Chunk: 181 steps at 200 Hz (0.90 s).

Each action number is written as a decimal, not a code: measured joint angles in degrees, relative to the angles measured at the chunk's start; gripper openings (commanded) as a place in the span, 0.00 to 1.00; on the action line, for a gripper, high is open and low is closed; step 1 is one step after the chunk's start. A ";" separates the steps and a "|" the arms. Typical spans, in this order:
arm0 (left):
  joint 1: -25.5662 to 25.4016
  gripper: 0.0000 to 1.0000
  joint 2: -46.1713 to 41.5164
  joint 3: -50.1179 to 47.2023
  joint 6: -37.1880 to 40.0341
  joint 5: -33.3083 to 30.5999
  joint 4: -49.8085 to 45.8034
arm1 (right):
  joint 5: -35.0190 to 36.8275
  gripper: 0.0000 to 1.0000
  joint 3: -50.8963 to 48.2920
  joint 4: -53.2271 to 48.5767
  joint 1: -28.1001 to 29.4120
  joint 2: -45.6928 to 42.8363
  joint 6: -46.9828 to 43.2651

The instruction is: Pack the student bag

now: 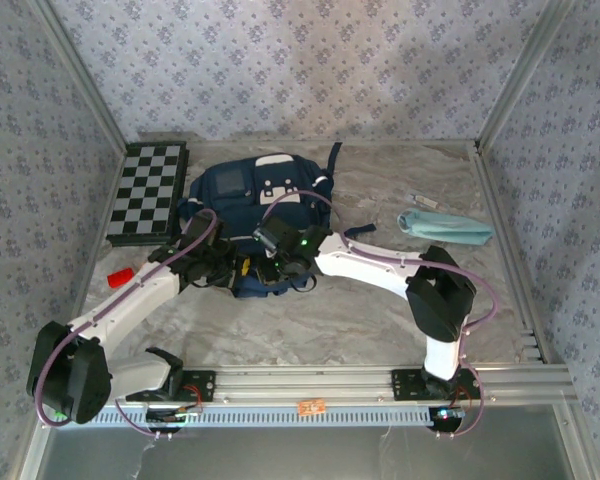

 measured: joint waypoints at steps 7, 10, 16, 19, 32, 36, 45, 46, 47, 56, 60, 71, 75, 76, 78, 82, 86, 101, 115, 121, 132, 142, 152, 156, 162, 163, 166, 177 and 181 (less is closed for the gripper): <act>0.00 0.00 0.00 0.00 0.00 0.00 -0.04 | 0.00 0.10 0.02 0.02 0.07 0.15 -0.02; 0.02 0.00 0.00 0.00 0.00 -0.02 -0.07 | 0.00 0.09 0.02 0.02 0.07 0.22 -0.04; 0.00 0.00 0.00 0.00 0.02 -0.04 -0.17 | -0.04 0.07 0.11 0.00 0.11 0.39 -0.04; 0.02 0.00 0.00 0.00 0.04 -0.07 -0.22 | -0.02 0.06 0.17 0.00 0.11 0.52 -0.24; 0.02 0.00 0.00 0.00 0.31 -0.22 -0.57 | 0.24 0.00 0.63 -0.28 0.24 0.96 -0.63; 0.02 0.00 0.00 0.00 0.42 -0.24 -0.66 | 0.57 0.00 0.83 -0.46 0.33 1.07 -0.50; 0.02 0.00 -0.02 0.00 0.52 -0.42 -0.81 | 1.27 0.00 1.11 -0.76 0.50 1.09 -0.85; 0.04 0.00 -0.04 0.00 0.59 -0.44 -0.81 | 1.33 0.00 1.14 -0.83 0.50 1.09 -0.83; 0.04 0.00 -0.04 0.00 0.66 -0.44 -0.81 | 1.38 0.00 1.22 -0.90 0.52 1.09 -0.83; 0.07 0.00 -0.20 0.00 0.87 -0.50 -1.01 | 1.95 0.00 1.77 -1.77 0.68 1.09 -0.87; 0.13 0.00 -0.35 0.00 1.25 -0.66 -1.22 | 2.25 0.00 2.21 -2.34 0.76 1.09 -0.87; 0.26 0.00 -0.81 0.02 2.01 -0.90 -1.57 | 3.23 0.00 3.93 -4.59 0.98 1.11 -0.92; 0.37 0.00 -1.05 0.11 2.71 -0.98 -1.95 | 3.65 0.00 4.68 -5.44 1.03 1.11 -0.92; 0.39 0.00 -1.07 0.11 2.75 -0.98 -1.99 | 3.76 0.00 4.98 -5.73 1.07 1.11 -0.92; 0.44 0.00 -1.20 0.17 2.95 -1.03 -2.19 | 3.98 0.00 5.40 -6.25 1.14 1.11 -0.94; 0.59 0.00 -1.44 0.35 3.54 -1.07 -2.51 | 4.28 0.00 6.12 -6.99 1.16 1.11 -1.01; 0.83 0.00 -1.70 0.61 4.09 -1.14 -2.93 | 4.59 0.00 6.91 -7.78 1.25 1.11 -1.05; 1.95 0.00 -3.06 1.20 6.16 -1.25 -3.74 | 5.40 0.00 8.15 -9.31 1.40 1.05 -1.07; 4.00 0.00 -4.26 1.18 8.07 -1.20 -5.18 | 5.42 0.00 8.00 -10.97 0.94 0.83 -1.07; 4.96 0.00 -4.46 1.18 8.92 -1.25 -5.73 | 5.42 0.00 7.87 -11.56 0.59 0.74 -1.07; 6.43 0.00 -4.48 1.18 10.62 -0.92 -6.34 | 5.44 0.00 7.48 -12.11 -0.13 0.55 -1.07; 7.17 0.00 -4.35 1.20 12.35 -0.83 -7.02 | 6.03 0.00 7.41 -13.11 -0.68 0.52 -1.09; 7.74 0.00 -4.07 1.44 13.73 -0.81 -7.78 | 6.27 0.00 7.32 -14.38 -1.25 0.55 -1.11; 7.85 0.00 -3.76 1.79 14.51 -0.74 -8.22 | 6.29 0.00 7.28 -14.56 -1.44 0.55 -1.22; 7.91 0.00 -3.17 2.40 15.54 -0.61 -8.66 | 6.27 0.00 7.28 -14.60 -1.62 0.55 -1.38; 7.91 0.00 -3.13 2.47 15.61 -0.59 -8.70 | 6.27 0.00 7.28 -14.62 -1.64 0.55 -1.46; 8.00 0.00 -2.78 2.86 16.20 -0.55 -8.90 | 6.32 0.00 7.28 -14.62 -1.68 0.55 -1.53; 8.90 0.00 -1.68 3.93 17.88 0.50 -9.31 | 6.73 0.00 7.28 -14.91 -1.81 0.55 -1.97; 9.55 0.00 -1.29 4.28 18.73 1.05 -9.40 | 6.97 0.00 7.28 -14.99 -1.92 0.55 -2.08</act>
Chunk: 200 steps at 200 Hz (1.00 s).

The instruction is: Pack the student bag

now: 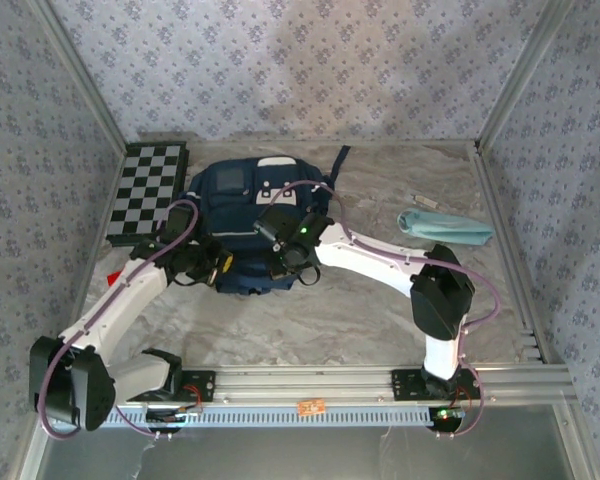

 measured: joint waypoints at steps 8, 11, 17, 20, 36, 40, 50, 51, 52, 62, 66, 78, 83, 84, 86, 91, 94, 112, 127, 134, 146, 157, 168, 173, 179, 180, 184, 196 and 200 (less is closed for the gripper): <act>1.25 0.00 0.66 0.50 1.31 1.22 -0.26 | 0.20 0.00 -0.02 0.02 -0.22 0.00 -0.39; 1.70 0.00 0.85 0.70 1.73 1.36 -0.44 | 0.46 0.00 -0.04 -0.04 -0.33 0.00 -0.42; 2.78 0.00 1.22 1.14 2.75 1.75 -0.81 | 0.39 0.00 -0.66 0.28 -0.76 -0.31 -0.55; 3.34 0.00 1.51 1.40 3.41 1.86 -0.96 | 0.33 0.00 -1.05 0.46 -1.05 -0.48 -0.63; 5.53 0.00 3.15 3.56 6.58 2.56 -1.90 | -0.81 0.00 -3.89 1.25 -2.97 -1.75 -0.85; 5.81 0.00 3.63 4.26 7.26 2.58 -2.27 | -0.94 0.00 -4.35 1.18 -3.50 -1.92 -0.85; 6.62 0.00 5.33 6.38 9.42 2.89 -3.21 | -1.64 0.00 -4.85 1.33 -4.61 -2.16 -0.87; 6.69 0.00 5.60 6.71 9.68 2.95 -3.34 | -1.70 0.00 -4.85 1.33 -4.66 -2.16 -0.87; 6.73 0.00 5.70 6.88 9.79 3.02 -3.41 | -1.77 0.00 -4.85 1.33 -4.72 -2.16 -0.87; 7.15 0.00 7.72 9.03 12.24 3.30 -3.89 | -2.73 0.00 -4.92 2.05 -5.01 -2.43 -0.85; 7.30 0.00 8.33 9.81 13.03 3.26 -4.09 | -2.99 0.00 -5.07 2.45 -5.01 -2.64 -0.83; 8.11 0.00 10.73 12.33 15.39 3.26 -4.74 | -4.63 0.00 -5.44 3.54 -4.48 -3.26 -0.46; 8.52 0.00 11.82 13.29 16.55 2.97 -4.79 | -5.14 0.00 -5.33 4.09 -4.07 -3.28 -0.33; 8.59 0.00 11.96 13.42 16.70 2.93 -4.79 | -5.20 0.00 -5.31 4.13 -4.00 -3.28 -0.28; 8.76 0.00 12.37 13.79 17.07 2.80 -4.87 | -5.31 0.00 -5.22 4.35 -3.91 -3.28 -0.28; 9.20 0.00 13.40 14.67 18.27 2.36 -5.07 | -5.84 0.00 -5.03 4.96 -3.45 -3.26 -0.17; 9.44 0.00 13.92 15.15 18.91 2.16 -5.16 | -6.08 0.00 -4.94 5.29 -3.21 -3.23 -0.07; 11.21 0.16 16.57 17.40 22.62 1.31 -5.46 | -8.63 0.00 -4.35 8.24 -1.57 -2.80 0.90; 12.26 0.36 16.50 17.73 24.61 1.16 -4.63 | -10.29 0.00 -3.85 9.79 -0.92 -1.99 2.14; 12.57 0.41 15.80 17.53 24.72 1.55 -3.93 | -10.62 0.00 -3.69 9.97 -0.68 -1.57 2.64; 12.79 0.46 13.00 15.69 23.89 2.89 -1.88 | -10.71 0.00 -3.65 9.92 -0.46 -0.90 3.06; 12.24 0.49 8.90 12.59 22.12 4.42 -0.07 | -10.88 0.00 -3.65 9.92 -0.44 -0.24 3.37; 10.29 0.51 4.39 9.25 19.12 5.22 0.87 | -10.97 0.00 -3.65 9.94 -0.44 0.33 3.45; 8.81 0.51 2.64 8.04 17.44 5.31 0.96 | -11.04 0.00 -3.65 9.94 -0.44 0.50 3.63; 6.99 0.51 0.96 6.91 15.72 5.57 1.09 | -11.08 0.00 -3.65 9.94 -0.44 0.63 3.76; 6.51 0.51 0.59 6.58 15.21 5.55 1.20 | -11.10 0.00 -3.65 9.94 -0.44 0.68 3.82; 5.25 0.50 -0.33 5.79 13.90 5.75 1.49 | -11.08 0.00 -3.65 9.97 -0.44 0.68 3.82; 1.09 0.50 -2.40 3.21 9.11 5.97 2.58 | -11.06 0.00 -3.65 9.97 -0.44 0.68 4.04; 0.07 0.50 -2.84 2.32 7.37 5.90 3.08 | -11.06 0.00 -3.65 9.97 -0.44 0.68 4.09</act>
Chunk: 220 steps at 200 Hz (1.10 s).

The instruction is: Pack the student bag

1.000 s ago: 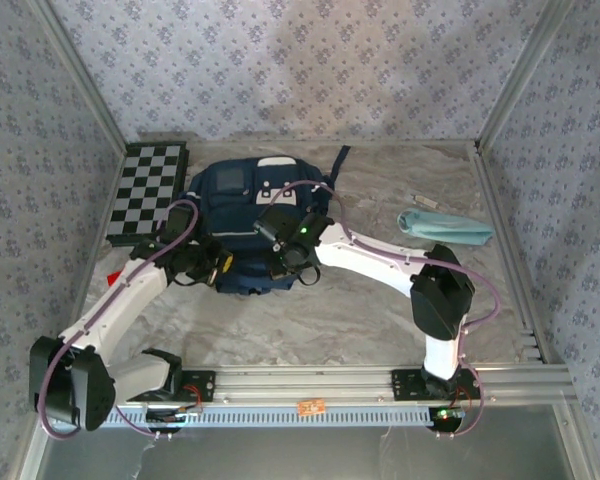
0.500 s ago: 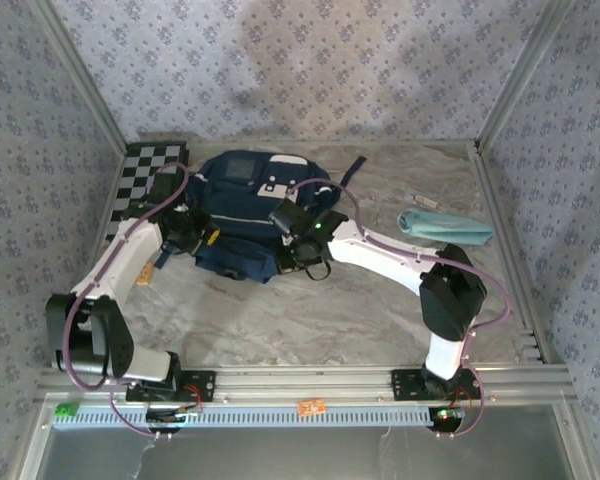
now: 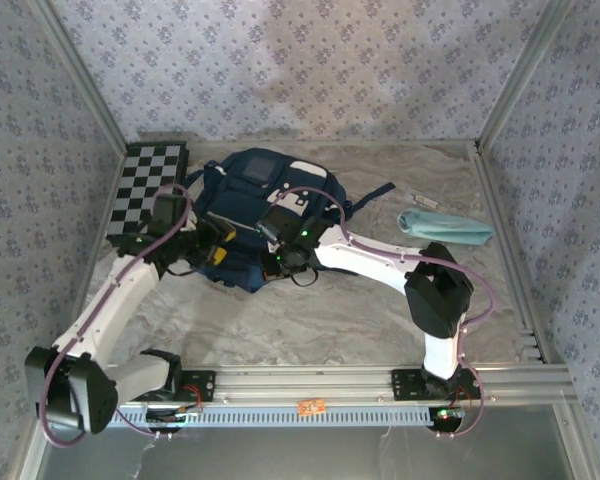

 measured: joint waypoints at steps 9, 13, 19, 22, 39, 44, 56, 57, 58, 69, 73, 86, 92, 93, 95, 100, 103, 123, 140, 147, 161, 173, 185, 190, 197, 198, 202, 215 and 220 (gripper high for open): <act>-2.12 0.50 -0.81 -2.54 -3.76 -0.31 1.44 | -0.02 0.00 0.00 0.02 0.00 0.00 0.15; -3.21 0.50 -1.09 -3.76 -6.03 -0.55 2.01 | 0.00 0.00 -0.02 0.04 0.00 0.00 0.17; -4.48 0.51 -1.27 -5.38 -8.46 -1.20 2.78 | 0.00 0.00 -0.07 0.15 0.00 0.00 0.17; -5.07 0.51 -1.33 -6.12 -9.35 -1.55 3.04 | 0.02 0.00 -0.11 0.24 0.00 0.00 0.20; -8.07 0.51 -0.35 -8.70 -14.99 -2.75 4.20 | 0.24 0.00 -0.28 0.57 0.00 0.00 0.20; -8.66 0.50 0.42 -8.76 -16.15 -2.91 4.87 | 0.35 0.00 -0.33 0.61 0.07 0.00 0.17; -9.22 0.50 2.89 -8.15 -17.79 -3.52 6.36 | 0.61 0.00 -0.44 0.68 0.22 0.00 0.17; -9.25 0.50 3.06 -8.07 -17.84 -3.54 6.47 | 0.66 0.00 -0.44 0.68 0.22 0.00 0.17; -9.27 0.50 3.45 -7.87 -17.84 -3.65 6.58 | 0.74 0.00 -0.44 0.68 0.22 0.00 0.17; -9.29 0.48 6.32 -5.86 -18.29 -4.02 6.64 | 1.09 0.00 -0.55 0.83 0.37 0.00 0.17; -9.31 0.47 7.32 -5.16 -18.45 -4.13 6.80 | 1.27 0.00 -0.55 0.83 0.37 0.00 0.17; -9.49 0.43 10.03 -3.17 -18.99 -4.74 8.02 | 1.51 0.00 -0.57 0.98 0.44 0.00 0.15; -9.68 0.41 10.75 -2.71 -19.37 -5.11 8.72 | 1.55 0.00 -0.57 1.05 0.48 0.00 0.15; -9.70 0.41 10.88 -2.64 -19.34 -5.29 8.81 | 1.60 0.00 -0.57 1.05 0.48 0.00 0.15; -9.75 0.41 11.08 -2.60 -19.39 -5.35 9.09 | 1.70 0.00 -0.57 1.05 0.48 0.00 0.17; -9.90 0.37 11.28 -2.58 -19.63 -5.81 9.40 | 1.90 0.00 -0.57 1.07 0.57 0.00 0.15; -10.10 0.33 11.39 -2.58 -19.78 -6.27 9.38 | 1.97 0.00 -0.57 1.07 0.59 0.00 0.15; -10.82 0.09 11.50 -2.58 -19.80 -8.24 8.37 | 2.82 0.00 -0.55 0.98 0.74 0.00 0.15; -10.80 0.00 11.41 -2.58 -19.67 -8.63 7.56 | 3.93 0.00 -0.39 0.52 0.85 0.00 0.15; -10.67 0.00 11.21 -2.60 -19.37 -8.59 7.39 | 4.31 0.00 -0.35 0.26 0.96 0.00 0.13; -9.75 0.00 10.21 -2.60 -18.80 -7.98 6.78 | 5.03 0.00 -0.04 -0.42 1.07 0.00 0.13; -7.93 0.00 8.39 -2.60 -17.49 -7.04 5.60 | 6.01 0.00 0.07 -0.96 1.29 -0.22 0.13; -5.33 0.00 5.97 -2.60 -15.91 -5.92 3.54 | 6.80 0.00 -0.63 -0.87 1.46 -1.07 0.15; -4.17 0.00 4.87 -2.60 -15.13 -5.35 2.64 | 7.02 0.00 -1.57 -0.22 1.51 -1.90 0.15; -2.73 0.00 3.32 -2.60 -13.97 -5.01 1.14 | 7.48 0.00 -3.41 0.20 1.44 -3.50 0.20; -2.56 0.00 3.13 -2.60 -13.86 -5.01 0.96 | 7.56 0.00 -3.63 0.17 1.40 -3.72 0.22; -1.57 0.00 2.14 -2.62 -13.18 -4.94 0.07 | 7.80 0.00 -5.14 0.22 1.16 -4.87 0.39; 0.90 0.00 -0.85 -2.99 -11.56 -4.39 -2.10 | 7.63 0.00 -9.75 0.48 -0.72 -8.22 0.79; 1.49 0.00 -1.84 -3.30 -11.10 -4.04 -2.69 | 7.45 0.00 -11.43 0.55 -1.81 -9.27 0.83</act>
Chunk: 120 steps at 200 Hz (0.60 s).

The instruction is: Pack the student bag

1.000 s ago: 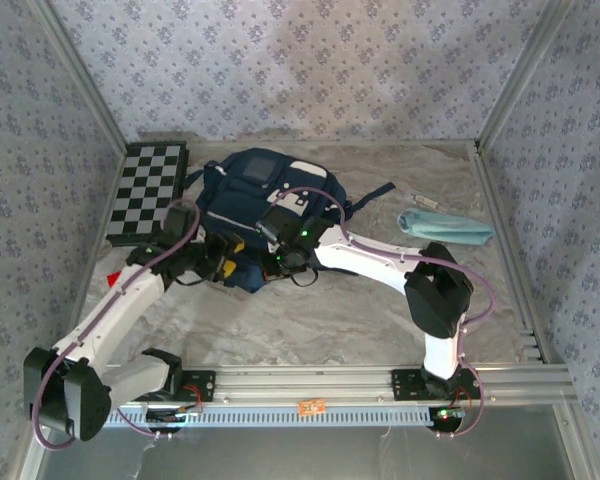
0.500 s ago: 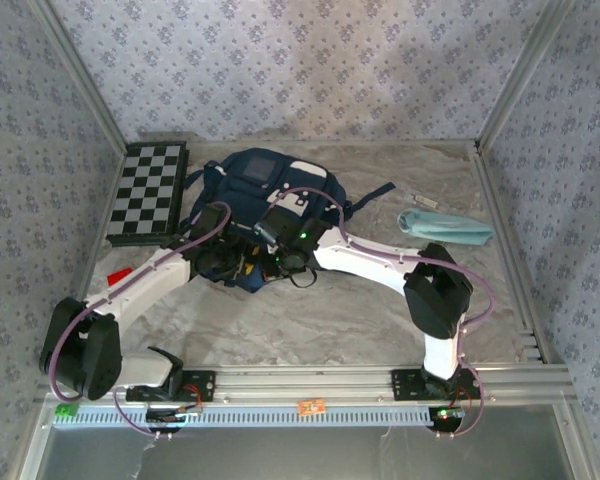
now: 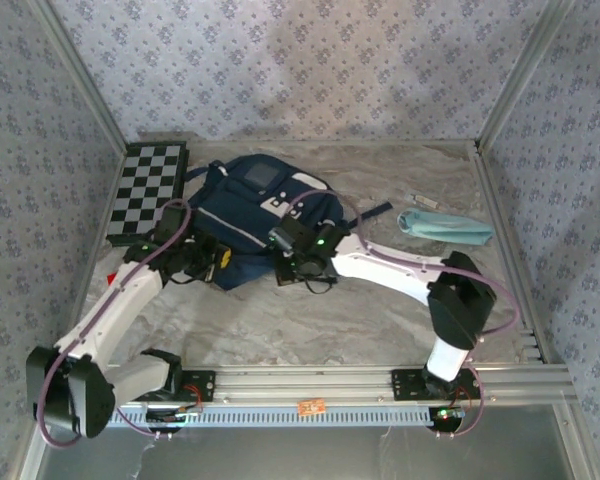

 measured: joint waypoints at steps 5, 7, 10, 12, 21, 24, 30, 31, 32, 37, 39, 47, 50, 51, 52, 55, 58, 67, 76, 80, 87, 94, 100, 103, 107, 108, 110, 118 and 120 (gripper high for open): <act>0.50 0.00 -0.96 -0.44 0.48 0.50 -0.66 | -0.28 0.00 -1.55 0.22 -1.20 -0.83 0.09; 0.68 0.00 -1.36 -0.68 0.70 0.79 -0.87 | -0.42 0.00 -2.16 0.26 -1.81 -1.14 0.15; 0.87 0.00 -1.81 -0.98 0.96 1.09 -1.16 | -0.59 0.00 -2.95 0.44 -2.54 -1.44 0.17; 0.96 0.00 -2.08 -1.25 1.09 1.29 -1.46 | -0.59 0.00 -3.45 0.48 -3.08 -1.64 0.20; 1.40 0.00 -2.71 -2.21 1.97 2.36 -2.60 | -0.87 0.00 -5.09 0.50 -5.31 -1.97 0.17; 1.53 0.00 -2.78 -2.45 2.08 2.56 -2.99 | -0.90 0.00 -5.42 0.52 -5.86 -1.97 0.20; 1.77 0.00 -2.75 -2.97 2.49 2.89 -3.56 | -1.05 0.00 -5.99 0.55 -6.97 -1.97 0.17; 1.79 0.00 -2.75 -3.02 2.58 2.91 -3.61 | -1.05 0.00 -6.05 0.55 -7.08 -1.97 0.17; 1.86 0.00 -2.73 -3.13 2.75 2.99 -3.76 | -1.05 0.00 -6.19 0.57 -7.32 -1.95 0.17; 2.08 0.00 -2.62 -3.39 2.99 3.19 -4.11 | -1.16 0.00 -6.54 0.63 -8.07 -1.95 0.15; 2.16 0.00 -2.58 -3.50 3.21 3.23 -4.20 | -1.16 0.00 -6.60 0.63 -8.26 -1.95 0.15; 2.43 0.00 -2.54 -3.72 3.72 3.74 -4.26 | -1.75 0.00 -6.80 0.70 -9.07 -1.95 -0.09; 2.43 0.00 -2.49 -3.74 3.93 3.82 -4.26 | -1.99 0.00 -6.84 0.79 -9.25 -1.95 -0.11; 2.43 0.00 -2.47 -3.74 3.96 3.87 -4.26 | -2.03 0.00 -6.84 0.83 -9.27 -1.95 -0.13; 2.43 0.00 -2.47 -3.74 3.98 3.85 -4.24 | -2.10 0.00 -6.84 0.92 -9.33 -1.95 -0.22; 2.43 0.00 -2.43 -3.74 4.35 3.85 -4.20 | -2.21 0.00 -6.91 1.01 -9.42 -1.92 -0.26; 2.43 0.00 -2.43 -3.74 4.48 3.80 -4.15 | -2.38 0.00 -6.91 1.11 -9.51 -1.92 -0.33; 2.62 0.00 -2.27 -3.72 5.25 3.78 -4.11 | -3.10 0.00 -6.95 1.38 -9.84 -1.75 -0.59; 2.69 0.00 -2.14 -3.72 5.81 3.78 -4.15 | -3.91 0.01 -6.95 1.64 -10.16 -1.55 -1.18; 2.67 0.04 -2.12 -3.72 5.95 3.80 -4.15 | -4.31 0.06 -6.95 1.64 -10.27 -1.44 -1.33; 2.49 0.15 -2.12 -3.72 6.60 3.87 -4.13 | -4.72 0.13 -6.95 1.57 -10.25 -1.44 -1.64; 2.16 0.24 -2.12 -3.65 7.43 3.69 -4.15 | -4.72 0.20 -6.93 1.46 -10.05 -1.55 -1.73; 1.79 0.29 -2.14 -3.43 8.13 2.89 -4.52 | -4.35 0.25 -6.86 0.87 -9.90 -1.73 -1.97; 1.51 0.31 -2.14 -3.28 8.09 2.45 -4.72 | -4.00 0.27 -6.73 0.02 -9.79 -1.88 -2.12; 1.22 0.33 -2.19 -2.86 8.94 1.92 -5.22 | -3.67 0.31 -6.56 -1.05 -9.75 -2.14 -1.75; 1.14 0.33 -2.19 -2.75 9.05 1.75 -5.38 | -3.63 0.31 -6.54 -1.22 -9.70 -2.21 -1.73; 0.94 0.34 -2.19 -2.49 8.85 1.27 -5.60 | -3.54 0.32 -6.40 -1.79 -9.60 -2.32 -2.12; -0.11 0.37 -2.25 -1.16 9.75 -0.20 -6.78 | -3.28 0.37 -5.77 -3.54 -9.46 -3.10 -1.99; -0.52 0.37 -2.27 -0.70 10.08 -0.52 -7.13 | -3.13 0.38 -5.55 -3.96 -9.44 -3.37 -1.79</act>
